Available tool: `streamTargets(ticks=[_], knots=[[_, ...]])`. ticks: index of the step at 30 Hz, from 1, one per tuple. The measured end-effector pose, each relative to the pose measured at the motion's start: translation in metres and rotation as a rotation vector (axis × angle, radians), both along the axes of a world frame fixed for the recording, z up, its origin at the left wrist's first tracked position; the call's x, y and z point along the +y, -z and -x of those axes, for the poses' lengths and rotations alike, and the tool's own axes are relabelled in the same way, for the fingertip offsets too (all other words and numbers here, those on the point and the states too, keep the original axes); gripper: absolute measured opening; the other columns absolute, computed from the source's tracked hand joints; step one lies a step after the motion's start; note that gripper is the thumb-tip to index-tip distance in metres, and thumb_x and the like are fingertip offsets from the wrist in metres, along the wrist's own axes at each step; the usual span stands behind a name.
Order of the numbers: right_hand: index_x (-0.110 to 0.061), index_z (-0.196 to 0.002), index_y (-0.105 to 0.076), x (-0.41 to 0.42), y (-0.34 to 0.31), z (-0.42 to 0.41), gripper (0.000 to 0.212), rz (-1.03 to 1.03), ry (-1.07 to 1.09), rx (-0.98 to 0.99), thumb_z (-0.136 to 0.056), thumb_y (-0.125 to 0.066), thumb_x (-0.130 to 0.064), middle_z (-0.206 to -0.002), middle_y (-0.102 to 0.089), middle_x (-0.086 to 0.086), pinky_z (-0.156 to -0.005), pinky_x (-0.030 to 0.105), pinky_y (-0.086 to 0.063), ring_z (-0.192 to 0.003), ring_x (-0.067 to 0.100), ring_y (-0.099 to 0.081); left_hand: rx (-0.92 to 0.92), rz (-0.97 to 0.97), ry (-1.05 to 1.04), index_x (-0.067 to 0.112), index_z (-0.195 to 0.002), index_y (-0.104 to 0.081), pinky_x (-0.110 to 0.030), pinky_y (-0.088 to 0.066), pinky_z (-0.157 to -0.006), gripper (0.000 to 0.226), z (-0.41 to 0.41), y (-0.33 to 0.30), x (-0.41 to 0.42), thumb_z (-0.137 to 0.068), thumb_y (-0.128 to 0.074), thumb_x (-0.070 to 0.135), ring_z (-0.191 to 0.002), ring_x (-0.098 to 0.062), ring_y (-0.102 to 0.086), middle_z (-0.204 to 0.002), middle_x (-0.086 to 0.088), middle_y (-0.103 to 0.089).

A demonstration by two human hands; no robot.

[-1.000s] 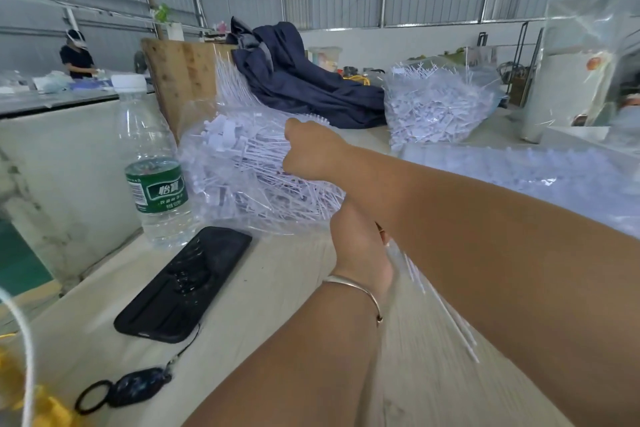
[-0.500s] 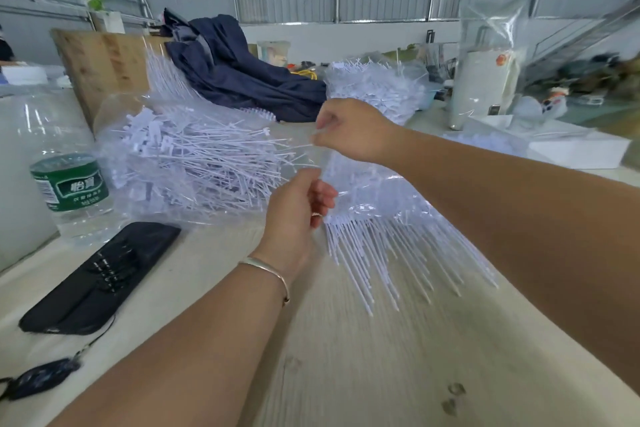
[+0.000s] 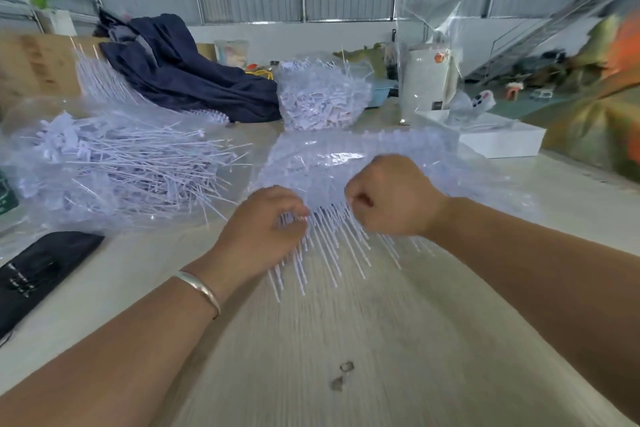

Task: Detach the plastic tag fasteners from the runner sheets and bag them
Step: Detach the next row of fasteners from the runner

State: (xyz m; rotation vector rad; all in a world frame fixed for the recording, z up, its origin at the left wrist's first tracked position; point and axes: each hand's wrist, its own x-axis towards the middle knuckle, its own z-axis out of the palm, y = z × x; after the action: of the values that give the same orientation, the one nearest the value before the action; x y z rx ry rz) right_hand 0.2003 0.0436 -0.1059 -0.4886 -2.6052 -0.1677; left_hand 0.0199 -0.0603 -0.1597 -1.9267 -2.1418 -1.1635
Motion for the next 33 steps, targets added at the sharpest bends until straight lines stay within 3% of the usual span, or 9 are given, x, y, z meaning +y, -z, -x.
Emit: streamTargets(ticks=[4,6,9,13,16,21,25,29,33], knots=[[-0.017,-0.071,-0.042,0.009,0.038,0.006,0.018,-0.166,0.072,-0.169,-0.088,-0.043,-0.023,-0.070,-0.043,-0.001,-0.058,0.028,-0.027,-0.069,0.023,-0.046,0.163,-0.015,-0.062,0.021,-0.116,-0.067,-0.011,-0.019,-0.099,0.028,0.002,0.000,0.000,-0.088,-0.067,0.019,-0.124,-0.009,-0.038,-0.121,0.015,-0.049],[-0.014,-0.089,-0.052,0.020,0.052,0.009,0.022,-0.127,0.209,-0.113,-0.094,-0.038,-0.032,-0.087,-0.049,0.002,-0.061,0.030,-0.031,-0.088,0.024,-0.053,0.214,-0.002,-0.097,0.023,-0.125,-0.061,-0.010,-0.015,-0.101,0.037,0.005,0.002,-0.001,-0.089,-0.065,0.022,-0.130,-0.008,-0.029,-0.132,0.014,-0.046],[-0.015,-0.128,-0.047,0.033,0.062,0.011,0.048,0.057,0.433,-0.187,-0.097,-0.033,-0.049,-0.127,-0.049,0.010,-0.091,0.042,-0.042,-0.116,0.031,-0.046,0.273,0.039,-0.168,0.025,-0.137,-0.052,-0.019,-0.016,-0.108,0.049,0.006,0.002,0.001,-0.089,-0.062,0.028,-0.135,-0.009,-0.020,-0.146,0.011,-0.039],[-0.020,-0.136,-0.042,0.043,0.065,0.009,0.047,0.148,0.447,-0.240,-0.098,-0.034,-0.048,-0.134,-0.045,0.010,-0.100,0.044,-0.040,-0.119,0.032,-0.047,0.283,0.229,-0.187,0.026,-0.148,-0.038,-0.030,-0.020,-0.114,0.058,0.007,0.005,0.001,-0.094,-0.055,0.040,-0.141,-0.013,-0.020,-0.154,0.010,-0.033],[-0.016,-0.130,-0.048,0.045,0.063,0.007,0.037,0.231,0.394,-0.163,-0.096,-0.044,-0.033,-0.126,-0.047,0.011,-0.093,0.039,-0.045,-0.108,0.030,-0.050,0.278,0.367,-0.181,0.026,-0.147,-0.038,-0.035,-0.026,-0.114,0.056,0.006,0.007,0.000,-0.097,-0.047,0.049,-0.142,-0.016,-0.026,-0.156,0.008,-0.028],[-0.015,-0.106,-0.057,0.043,0.053,0.001,0.018,0.430,0.309,-0.006,-0.088,-0.060,-0.016,-0.088,-0.052,0.003,-0.065,0.028,-0.041,-0.078,0.021,-0.055,0.229,0.337,-0.207,0.027,-0.137,-0.049,-0.032,-0.037,-0.101,0.053,0.008,0.006,0.000,-0.091,-0.055,0.051,-0.124,-0.016,-0.039,-0.132,0.005,-0.048],[-0.019,-0.082,-0.063,0.037,0.047,-0.007,0.026,0.733,0.155,0.247,-0.080,-0.053,0.005,-0.055,-0.053,-0.004,-0.051,0.028,-0.043,-0.049,0.017,-0.051,0.052,0.288,-0.201,0.027,-0.121,-0.061,-0.024,-0.046,-0.078,0.041,0.008,0.006,0.001,-0.083,-0.069,0.041,-0.091,-0.009,-0.058,-0.102,0.009,-0.062],[-0.005,-0.082,-0.067,0.031,0.033,-0.012,0.021,0.926,0.032,0.372,-0.080,-0.053,0.011,-0.043,-0.047,-0.003,-0.043,0.017,-0.034,-0.036,0.008,-0.040,-0.102,0.174,-0.179,0.027,-0.104,-0.067,-0.009,-0.035,-0.054,0.021,0.008,0.009,0.002,-0.084,-0.069,0.021,-0.063,0.004,-0.058,-0.071,0.010,-0.064],[-0.004,-0.083,-0.069,0.024,0.025,-0.018,0.017,1.018,0.034,0.300,-0.084,-0.053,0.002,-0.042,-0.045,-0.003,-0.044,0.019,-0.033,-0.037,0.010,-0.037,-0.062,0.058,-0.173,0.024,-0.117,-0.063,-0.012,-0.039,-0.066,0.026,0.004,0.006,0.002,-0.092,-0.059,0.020,-0.079,0.000,-0.058,-0.088,0.010,-0.062]])
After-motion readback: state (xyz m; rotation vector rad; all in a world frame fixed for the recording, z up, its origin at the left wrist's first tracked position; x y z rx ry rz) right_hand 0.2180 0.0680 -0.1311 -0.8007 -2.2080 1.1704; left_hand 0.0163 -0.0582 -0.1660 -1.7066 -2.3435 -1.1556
